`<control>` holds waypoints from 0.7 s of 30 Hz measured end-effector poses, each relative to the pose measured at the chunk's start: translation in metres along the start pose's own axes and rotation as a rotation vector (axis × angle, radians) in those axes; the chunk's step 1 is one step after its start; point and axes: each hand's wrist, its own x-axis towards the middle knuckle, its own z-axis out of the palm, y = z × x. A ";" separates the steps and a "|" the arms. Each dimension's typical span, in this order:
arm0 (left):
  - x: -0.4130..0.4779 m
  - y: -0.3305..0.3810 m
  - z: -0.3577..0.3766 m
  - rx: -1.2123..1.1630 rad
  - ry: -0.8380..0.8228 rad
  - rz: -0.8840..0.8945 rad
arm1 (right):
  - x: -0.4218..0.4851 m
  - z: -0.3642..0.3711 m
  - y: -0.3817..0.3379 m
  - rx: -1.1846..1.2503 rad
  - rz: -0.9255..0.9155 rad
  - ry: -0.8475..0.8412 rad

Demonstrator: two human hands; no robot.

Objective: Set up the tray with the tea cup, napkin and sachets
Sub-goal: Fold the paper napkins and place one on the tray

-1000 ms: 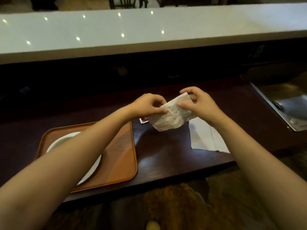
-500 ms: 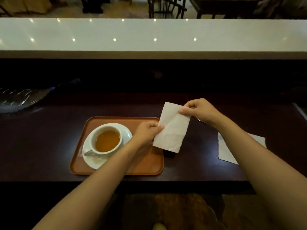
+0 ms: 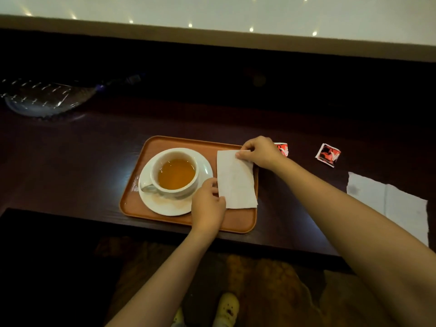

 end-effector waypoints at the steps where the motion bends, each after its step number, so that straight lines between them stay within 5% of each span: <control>1: -0.002 0.000 0.002 0.024 0.013 0.014 | 0.002 0.004 0.000 -0.023 -0.005 0.015; 9: -0.004 -0.004 0.012 0.264 0.091 0.183 | 0.004 0.022 0.013 -0.287 -0.067 0.276; 21: -0.009 0.006 0.008 0.648 0.127 0.383 | -0.009 0.009 0.029 -0.263 -0.161 0.302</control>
